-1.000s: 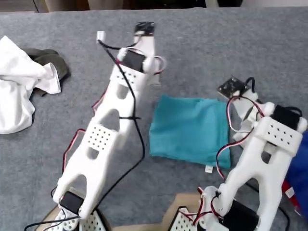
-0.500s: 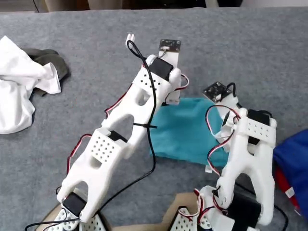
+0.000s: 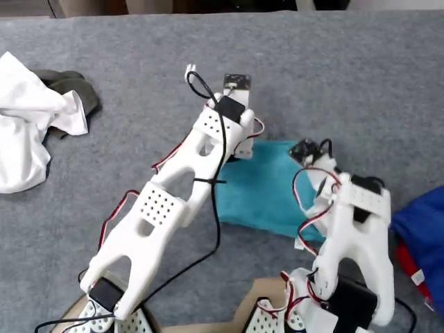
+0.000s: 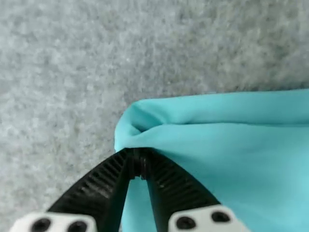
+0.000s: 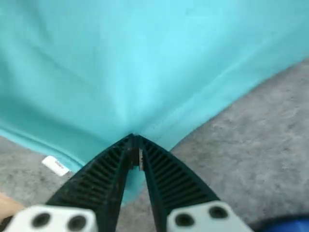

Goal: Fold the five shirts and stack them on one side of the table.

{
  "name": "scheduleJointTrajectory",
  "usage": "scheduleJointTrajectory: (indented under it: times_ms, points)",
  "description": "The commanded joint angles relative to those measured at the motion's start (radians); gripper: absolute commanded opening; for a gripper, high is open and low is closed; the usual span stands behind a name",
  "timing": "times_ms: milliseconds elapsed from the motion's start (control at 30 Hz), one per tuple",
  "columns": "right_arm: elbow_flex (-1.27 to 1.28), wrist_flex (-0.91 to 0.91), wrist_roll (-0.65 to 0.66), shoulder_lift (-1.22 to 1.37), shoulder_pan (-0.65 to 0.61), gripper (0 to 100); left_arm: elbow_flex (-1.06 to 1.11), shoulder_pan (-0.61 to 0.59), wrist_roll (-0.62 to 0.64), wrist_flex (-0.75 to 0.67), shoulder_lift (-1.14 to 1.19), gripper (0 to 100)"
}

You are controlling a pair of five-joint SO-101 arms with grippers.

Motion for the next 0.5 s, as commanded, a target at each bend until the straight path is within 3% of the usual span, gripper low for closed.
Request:
scheduleJointTrajectory:
  times_ms: [0, 233, 367, 467]
  points:
    - [0.031, -0.069, 0.044, 0.001, 0.071, 0.5, -0.089, -0.052, -0.008, 0.005, 0.025, 2]
    - [-0.076, -0.044, 0.061, -0.005, 0.097, 0.5, -0.143, -0.069, -0.014, 0.031, 0.031, 2]
    - [-0.295, 0.147, 0.02, -0.005, 0.065, 0.5, -0.307, -0.074, -0.014, 0.13, 0.031, 2]
    - [-0.496, 0.267, -0.029, 0.004, 0.016, 0.5, -0.356, -0.084, -0.037, 0.13, -0.019, 2]
